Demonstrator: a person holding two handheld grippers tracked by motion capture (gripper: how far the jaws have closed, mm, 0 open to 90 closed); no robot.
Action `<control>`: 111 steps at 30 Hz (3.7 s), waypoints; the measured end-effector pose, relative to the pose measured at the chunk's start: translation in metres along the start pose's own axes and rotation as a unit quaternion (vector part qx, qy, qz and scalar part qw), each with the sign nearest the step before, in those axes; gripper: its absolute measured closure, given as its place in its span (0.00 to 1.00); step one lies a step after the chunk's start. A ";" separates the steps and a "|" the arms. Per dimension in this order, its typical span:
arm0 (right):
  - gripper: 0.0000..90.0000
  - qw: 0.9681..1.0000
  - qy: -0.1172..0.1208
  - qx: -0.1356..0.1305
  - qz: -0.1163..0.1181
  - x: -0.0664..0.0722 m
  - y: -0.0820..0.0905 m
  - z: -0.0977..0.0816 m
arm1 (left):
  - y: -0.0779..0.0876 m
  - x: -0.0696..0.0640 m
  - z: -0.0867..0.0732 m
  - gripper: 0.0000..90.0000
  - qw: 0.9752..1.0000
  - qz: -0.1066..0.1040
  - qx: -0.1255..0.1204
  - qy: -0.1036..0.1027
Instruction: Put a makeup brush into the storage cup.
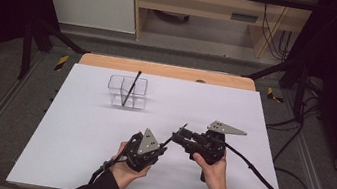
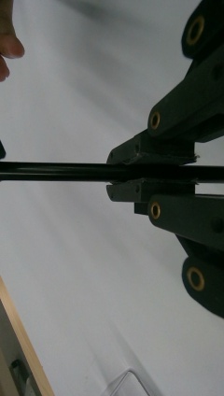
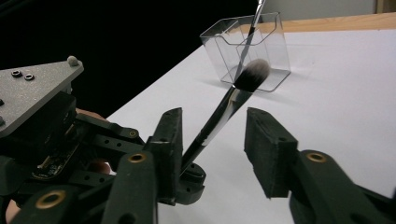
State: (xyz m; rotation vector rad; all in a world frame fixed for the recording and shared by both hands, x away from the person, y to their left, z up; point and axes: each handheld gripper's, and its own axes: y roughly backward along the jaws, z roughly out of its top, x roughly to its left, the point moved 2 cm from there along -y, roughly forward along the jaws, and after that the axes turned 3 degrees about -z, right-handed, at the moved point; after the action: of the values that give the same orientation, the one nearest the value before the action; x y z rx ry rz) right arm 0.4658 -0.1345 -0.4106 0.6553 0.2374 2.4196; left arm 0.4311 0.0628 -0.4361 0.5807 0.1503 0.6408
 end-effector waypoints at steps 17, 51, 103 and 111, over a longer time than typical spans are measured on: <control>0.86 0.999 -0.006 0.005 0.035 0.002 0.003 0.001 | -0.001 -0.009 -0.001 0.93 1.000 -0.007 -0.004 -0.009; 0.92 0.999 0.012 0.006 0.037 0.005 0.002 -0.002 | -0.002 -0.014 0.022 0.66 0.999 0.026 -0.017 -0.034; 0.11 0.987 0.110 -0.009 -0.119 -0.012 0.039 0.005 | 0.054 0.063 0.016 0.92 0.994 0.055 -0.073 0.062; 0.06 0.982 0.111 -0.023 -0.149 -0.024 0.054 0.002 | 0.067 0.078 0.017 0.92 0.991 0.068 -0.089 0.076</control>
State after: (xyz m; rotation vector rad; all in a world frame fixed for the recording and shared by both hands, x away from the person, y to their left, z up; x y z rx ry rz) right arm 0.4551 -0.1921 -0.4011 0.3032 0.3438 2.1968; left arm 0.4633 0.1457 -0.3812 0.3725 0.1961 0.8232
